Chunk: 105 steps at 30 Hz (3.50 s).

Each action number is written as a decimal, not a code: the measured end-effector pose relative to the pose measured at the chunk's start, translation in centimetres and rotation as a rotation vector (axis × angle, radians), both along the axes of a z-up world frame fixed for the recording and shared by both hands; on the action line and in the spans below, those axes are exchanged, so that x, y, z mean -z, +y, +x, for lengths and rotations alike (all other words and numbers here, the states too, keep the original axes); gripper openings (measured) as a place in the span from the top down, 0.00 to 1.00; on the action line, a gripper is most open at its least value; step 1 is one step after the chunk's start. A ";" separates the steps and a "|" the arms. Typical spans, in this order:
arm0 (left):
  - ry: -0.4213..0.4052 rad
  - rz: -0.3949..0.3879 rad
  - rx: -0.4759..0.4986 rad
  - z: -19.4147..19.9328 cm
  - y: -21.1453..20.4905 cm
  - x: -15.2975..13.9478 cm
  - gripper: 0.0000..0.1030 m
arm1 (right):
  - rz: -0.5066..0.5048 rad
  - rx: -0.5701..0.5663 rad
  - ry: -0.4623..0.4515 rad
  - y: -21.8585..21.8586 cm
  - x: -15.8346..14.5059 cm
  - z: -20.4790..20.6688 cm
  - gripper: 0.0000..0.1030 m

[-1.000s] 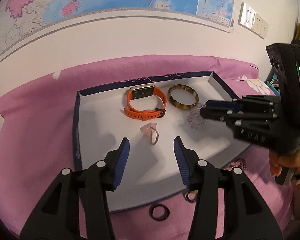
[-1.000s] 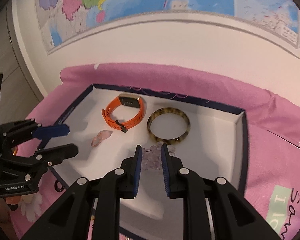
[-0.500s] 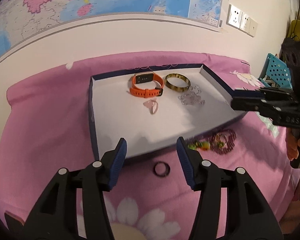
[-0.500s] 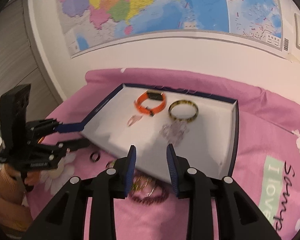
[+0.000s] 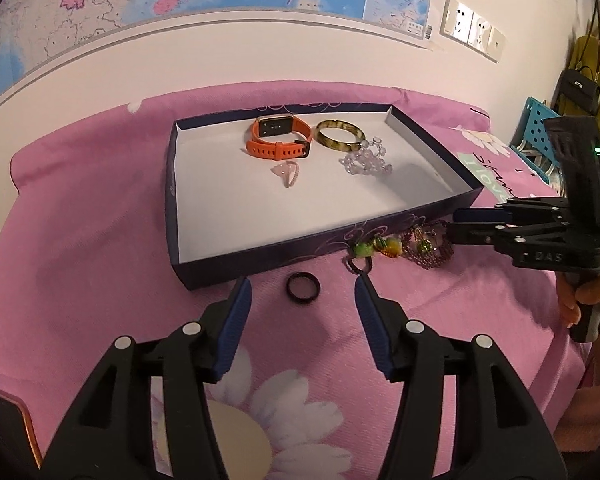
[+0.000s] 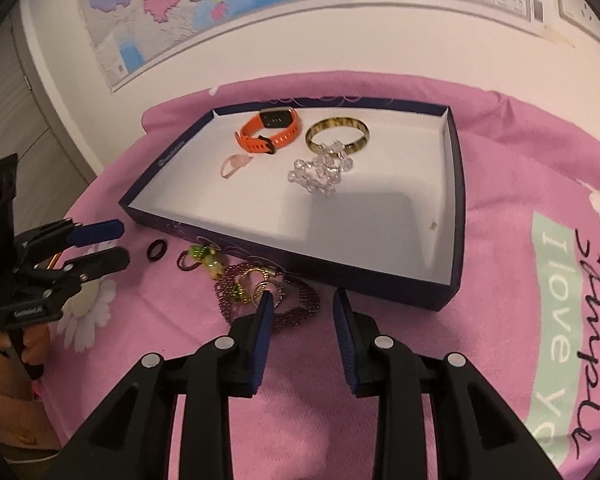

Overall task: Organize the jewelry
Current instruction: 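Reach the right tool to the dark red beaded necklace while the left tool moves to the black ring, then close the right tool on the red beaded necklace while the left tool grasps the black ring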

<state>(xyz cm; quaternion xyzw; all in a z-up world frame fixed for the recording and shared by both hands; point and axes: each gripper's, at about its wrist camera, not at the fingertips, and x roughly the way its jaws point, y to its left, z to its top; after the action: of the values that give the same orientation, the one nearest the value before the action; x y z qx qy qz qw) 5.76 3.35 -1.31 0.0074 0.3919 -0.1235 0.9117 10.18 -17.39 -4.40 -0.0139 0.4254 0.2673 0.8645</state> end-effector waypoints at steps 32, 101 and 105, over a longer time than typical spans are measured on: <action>0.039 0.001 0.002 0.5 -0.3 1.0 0.48 | 0.143 -0.089 -0.054 0.2 -3.0 -3.7 0.98; 0.037 -0.001 0.019 0.1 -1.2 1.0 0.78 | 0.019 -0.077 -0.081 0.2 -1.3 -4.3 0.98; 0.018 -0.008 0.025 -0.2 -1.1 0.3 0.78 | 0.037 -0.094 -0.101 0.6 -2.5 -4.6 0.98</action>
<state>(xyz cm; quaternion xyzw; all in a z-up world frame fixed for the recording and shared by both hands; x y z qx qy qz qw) 5.61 2.21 -1.61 0.0075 0.3995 -0.1365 0.9065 5.62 -16.77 -1.94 -0.0314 0.3749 0.3145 0.8715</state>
